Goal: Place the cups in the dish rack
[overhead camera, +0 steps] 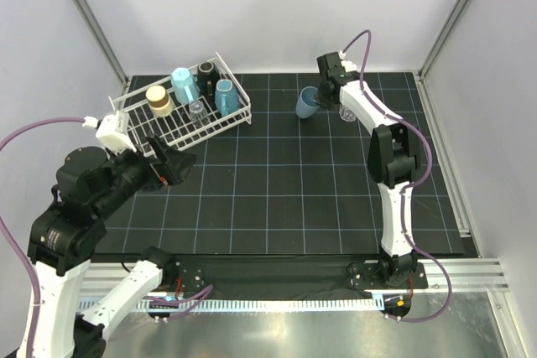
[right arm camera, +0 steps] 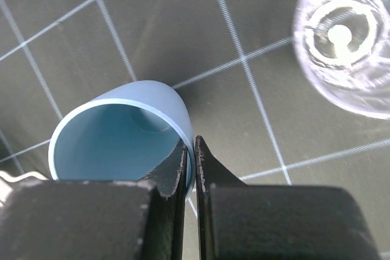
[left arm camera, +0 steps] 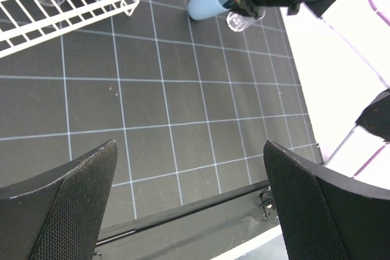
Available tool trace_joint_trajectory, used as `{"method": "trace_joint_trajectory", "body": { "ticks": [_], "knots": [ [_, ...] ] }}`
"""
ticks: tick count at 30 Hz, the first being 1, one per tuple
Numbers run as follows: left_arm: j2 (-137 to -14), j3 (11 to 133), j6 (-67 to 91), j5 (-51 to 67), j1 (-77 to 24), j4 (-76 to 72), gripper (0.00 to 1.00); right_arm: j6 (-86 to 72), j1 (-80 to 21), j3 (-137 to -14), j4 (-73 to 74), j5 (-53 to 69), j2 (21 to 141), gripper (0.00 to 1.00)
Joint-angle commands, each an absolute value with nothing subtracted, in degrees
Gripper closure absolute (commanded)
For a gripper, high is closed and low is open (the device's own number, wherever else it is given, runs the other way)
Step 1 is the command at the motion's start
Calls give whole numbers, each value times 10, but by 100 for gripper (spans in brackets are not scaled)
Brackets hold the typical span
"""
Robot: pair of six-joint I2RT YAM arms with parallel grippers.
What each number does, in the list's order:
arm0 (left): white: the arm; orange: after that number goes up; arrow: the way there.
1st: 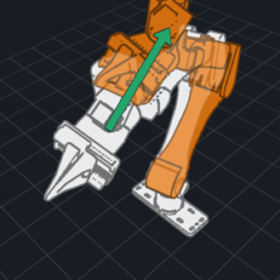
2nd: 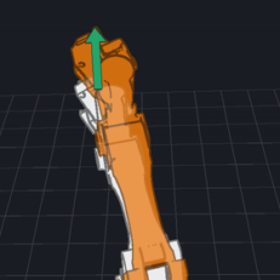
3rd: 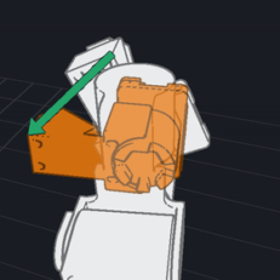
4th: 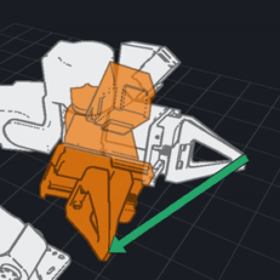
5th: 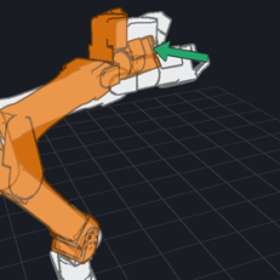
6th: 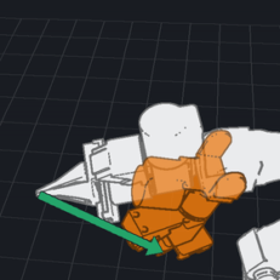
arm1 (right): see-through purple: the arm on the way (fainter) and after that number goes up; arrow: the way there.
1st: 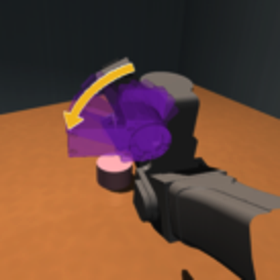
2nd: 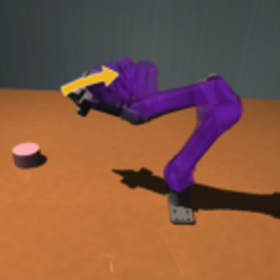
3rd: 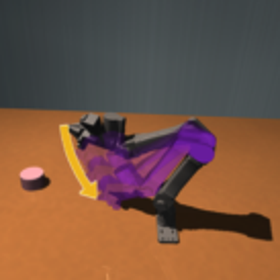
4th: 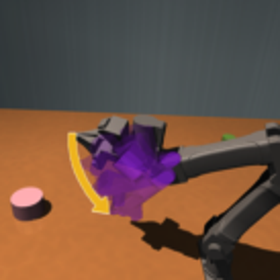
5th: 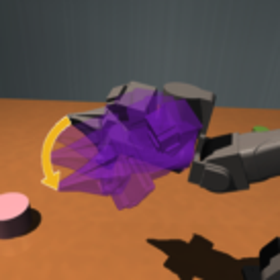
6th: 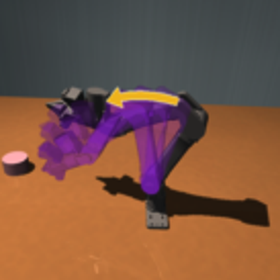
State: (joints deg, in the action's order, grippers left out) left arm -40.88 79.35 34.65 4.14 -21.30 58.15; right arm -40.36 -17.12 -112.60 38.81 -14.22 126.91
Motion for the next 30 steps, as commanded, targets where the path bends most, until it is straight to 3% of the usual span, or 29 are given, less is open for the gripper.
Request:
{"method": "trace_joint_trajectory", "body": {
  "ticks": [1, 9, 18, 24, 30],
  "knots": [
    [-426, 826, 357, 51, -214, 584, 2, -365, -170, -1121, 319, -110, 1230, 96],
    [-488, 872, 366, 89, -214, 577, 0, -334, -173, -947, 212, 15, 1049, 96],
    [-549, 792, 489, 235, -214, 373, 0, -339, -218, -644, 16, 146, 724, 96],
    [-612, 753, 662, 313, -214, 203, 0, -310, -243, -534, -18, 137, 531, 96],
    [-645, 737, 808, 295, -225, 129, 0, -259, -249, -483, -16, 97, 430, 96]
  ]
}}
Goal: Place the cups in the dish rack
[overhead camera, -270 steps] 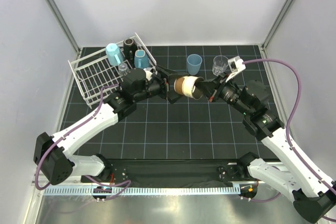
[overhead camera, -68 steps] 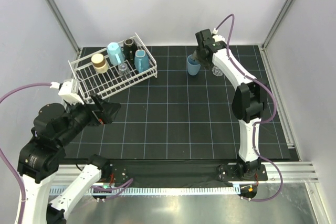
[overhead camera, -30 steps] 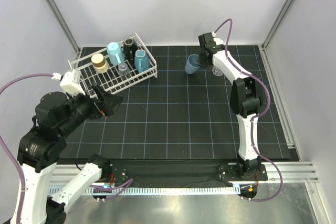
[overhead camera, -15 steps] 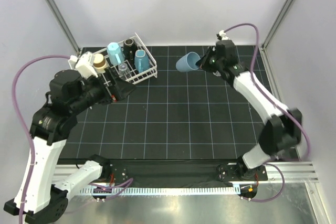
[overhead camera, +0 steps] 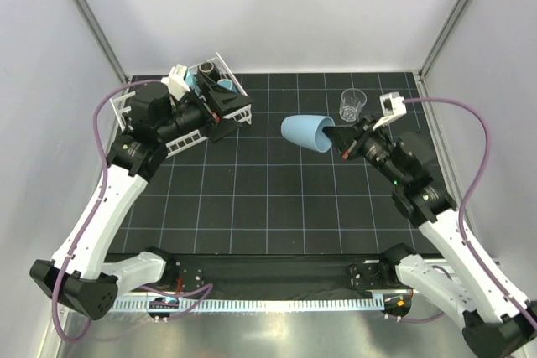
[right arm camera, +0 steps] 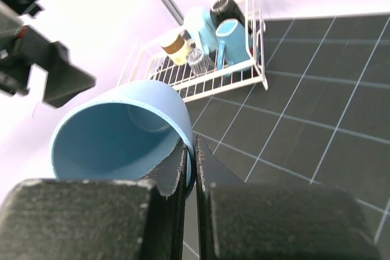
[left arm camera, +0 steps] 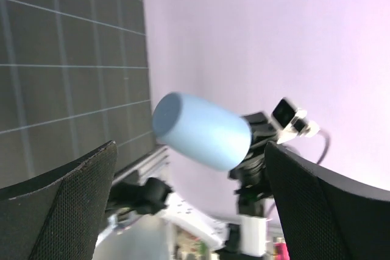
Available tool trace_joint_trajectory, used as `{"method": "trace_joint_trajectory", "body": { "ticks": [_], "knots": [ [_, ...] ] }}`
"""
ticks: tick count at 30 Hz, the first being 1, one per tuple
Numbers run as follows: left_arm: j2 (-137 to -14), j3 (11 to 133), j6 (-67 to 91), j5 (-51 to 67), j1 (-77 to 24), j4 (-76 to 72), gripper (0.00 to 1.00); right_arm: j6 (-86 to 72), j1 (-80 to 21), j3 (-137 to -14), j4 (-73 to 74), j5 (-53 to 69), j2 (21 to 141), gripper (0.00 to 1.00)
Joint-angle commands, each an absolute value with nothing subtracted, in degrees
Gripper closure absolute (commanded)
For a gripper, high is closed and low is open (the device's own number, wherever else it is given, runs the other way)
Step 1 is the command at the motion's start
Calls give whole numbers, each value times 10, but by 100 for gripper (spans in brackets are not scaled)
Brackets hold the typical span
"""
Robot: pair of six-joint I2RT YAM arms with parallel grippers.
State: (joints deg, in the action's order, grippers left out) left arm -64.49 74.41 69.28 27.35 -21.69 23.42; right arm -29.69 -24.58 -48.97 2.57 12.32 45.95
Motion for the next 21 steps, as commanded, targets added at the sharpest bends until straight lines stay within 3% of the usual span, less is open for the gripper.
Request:
{"method": "trace_joint_trajectory", "body": {
  "ticks": [1, 12, 21],
  "knots": [
    [-649, 730, 830, 293, -229, 114, 0, -253, -249, -487, -5, 94, 418, 96],
    [-703, 708, 1047, 207, -356, 42, 0, -167, -249, -526, 12, 72, 396, 96],
    [-745, 718, 1134, 160, -409, 29, 3, -161, -249, -533, 4, 96, 395, 96]
  ]
}}
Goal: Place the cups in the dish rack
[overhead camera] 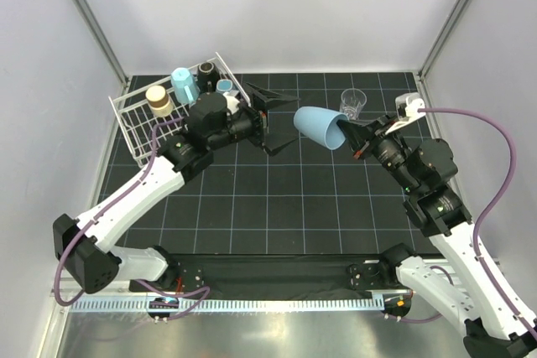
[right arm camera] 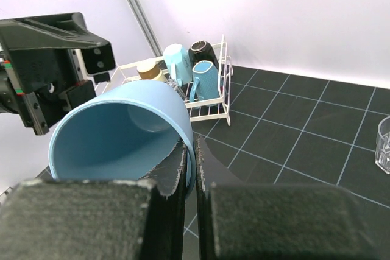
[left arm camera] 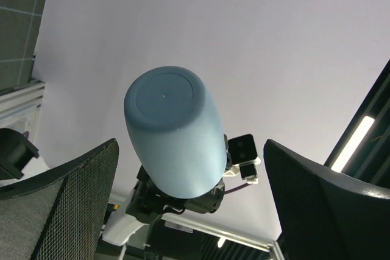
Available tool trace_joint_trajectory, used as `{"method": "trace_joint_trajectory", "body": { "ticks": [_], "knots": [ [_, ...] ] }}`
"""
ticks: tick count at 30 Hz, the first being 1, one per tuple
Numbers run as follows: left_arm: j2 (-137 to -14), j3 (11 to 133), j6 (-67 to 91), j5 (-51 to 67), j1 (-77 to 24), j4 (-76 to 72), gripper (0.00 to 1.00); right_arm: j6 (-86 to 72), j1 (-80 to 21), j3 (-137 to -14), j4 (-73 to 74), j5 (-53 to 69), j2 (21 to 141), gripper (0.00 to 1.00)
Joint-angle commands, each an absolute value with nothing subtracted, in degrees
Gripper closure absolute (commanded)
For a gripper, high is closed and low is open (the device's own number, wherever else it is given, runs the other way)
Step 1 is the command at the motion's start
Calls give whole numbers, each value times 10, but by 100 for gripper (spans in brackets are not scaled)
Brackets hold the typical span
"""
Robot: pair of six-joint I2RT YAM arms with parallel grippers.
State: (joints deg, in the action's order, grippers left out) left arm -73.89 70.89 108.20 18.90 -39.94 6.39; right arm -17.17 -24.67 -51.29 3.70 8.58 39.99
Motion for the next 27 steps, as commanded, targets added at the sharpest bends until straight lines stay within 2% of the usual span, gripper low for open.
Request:
{"method": "trace_joint_trajectory", "body": {
  "ticks": [1, 16, 27],
  "knots": [
    [-750, 724, 1136, 159, -410, 29, 4, -162, -249, -525, -20, 97, 390, 96],
    [-784, 764, 1158, 161, -423, 14, 11, -174, -250, -497, -28, 114, 381, 96],
    [-784, 764, 1129, 158, -427, -16, 26, -176, -249, -498, -26, 117, 399, 96]
  ]
}}
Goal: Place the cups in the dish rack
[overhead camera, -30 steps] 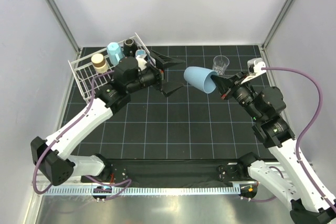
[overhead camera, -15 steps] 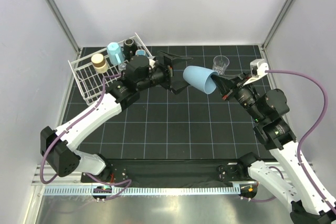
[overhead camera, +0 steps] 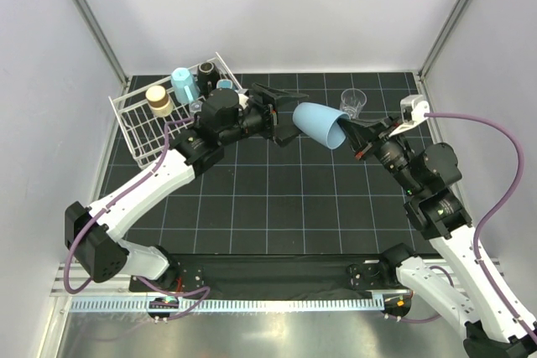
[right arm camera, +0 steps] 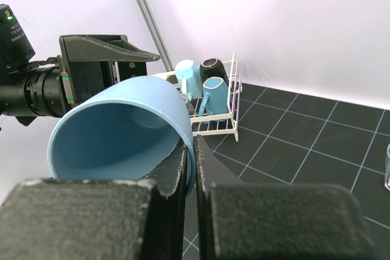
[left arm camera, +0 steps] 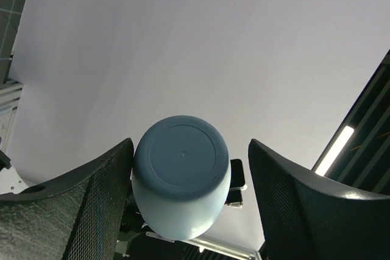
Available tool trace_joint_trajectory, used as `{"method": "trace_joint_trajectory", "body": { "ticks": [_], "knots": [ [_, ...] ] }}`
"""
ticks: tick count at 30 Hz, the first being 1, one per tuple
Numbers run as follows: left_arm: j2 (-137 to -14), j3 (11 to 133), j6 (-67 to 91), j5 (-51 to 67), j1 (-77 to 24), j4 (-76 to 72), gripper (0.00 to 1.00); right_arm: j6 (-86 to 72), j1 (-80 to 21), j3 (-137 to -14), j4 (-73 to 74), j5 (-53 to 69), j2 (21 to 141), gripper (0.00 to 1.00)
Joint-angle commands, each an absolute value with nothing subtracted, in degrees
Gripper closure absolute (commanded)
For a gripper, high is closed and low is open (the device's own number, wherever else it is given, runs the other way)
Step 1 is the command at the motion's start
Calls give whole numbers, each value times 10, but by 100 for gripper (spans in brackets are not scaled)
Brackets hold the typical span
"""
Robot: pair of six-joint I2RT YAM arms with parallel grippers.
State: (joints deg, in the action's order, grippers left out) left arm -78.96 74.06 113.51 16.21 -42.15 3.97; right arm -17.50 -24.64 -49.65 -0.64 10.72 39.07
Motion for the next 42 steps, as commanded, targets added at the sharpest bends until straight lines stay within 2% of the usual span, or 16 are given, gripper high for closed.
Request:
{"method": "trace_joint_trajectory", "body": {
  "ticks": [1, 6, 17, 19, 22, 24, 25, 26, 31, 34, 37, 42],
  "knots": [
    [-784, 763, 1129, 159, -427, -18, 27, -177, -250, -500, -25, 116, 402, 96],
    [-780, 753, 1119, 154, -432, -33, 33, -178, -250, -505, -19, 113, 410, 96],
    [-770, 740, 1100, 139, -436, -60, 34, -185, -257, -516, -4, 106, 425, 96],
    [-769, 735, 1101, 138, -437, -68, 39, -185, -258, -518, -4, 106, 428, 96],
    [-766, 724, 1101, 136, -437, -81, 64, -185, -260, -519, -4, 107, 429, 95],
    [-763, 715, 1100, 136, -438, -96, 76, -186, -261, -520, -4, 106, 428, 91],
    [-764, 711, 1100, 135, -437, -102, 91, -188, -261, -522, 12, 106, 430, 86],
    [-763, 708, 1098, 135, -437, -105, 100, -190, -262, -524, 17, 105, 430, 81],
    [-747, 699, 1061, 130, -427, -75, 100, -193, -261, -526, 58, 84, 425, 49],
    [-733, 709, 1002, 131, -403, -31, 100, -191, -262, -525, 96, 58, 407, 39],
    [-722, 729, 907, 123, -373, 45, 100, -185, -261, -521, 138, 25, 379, 33],
    [-722, 823, 695, 13, -334, 257, 100, -187, -262, -519, 221, -25, 335, 32]
  ]
}}
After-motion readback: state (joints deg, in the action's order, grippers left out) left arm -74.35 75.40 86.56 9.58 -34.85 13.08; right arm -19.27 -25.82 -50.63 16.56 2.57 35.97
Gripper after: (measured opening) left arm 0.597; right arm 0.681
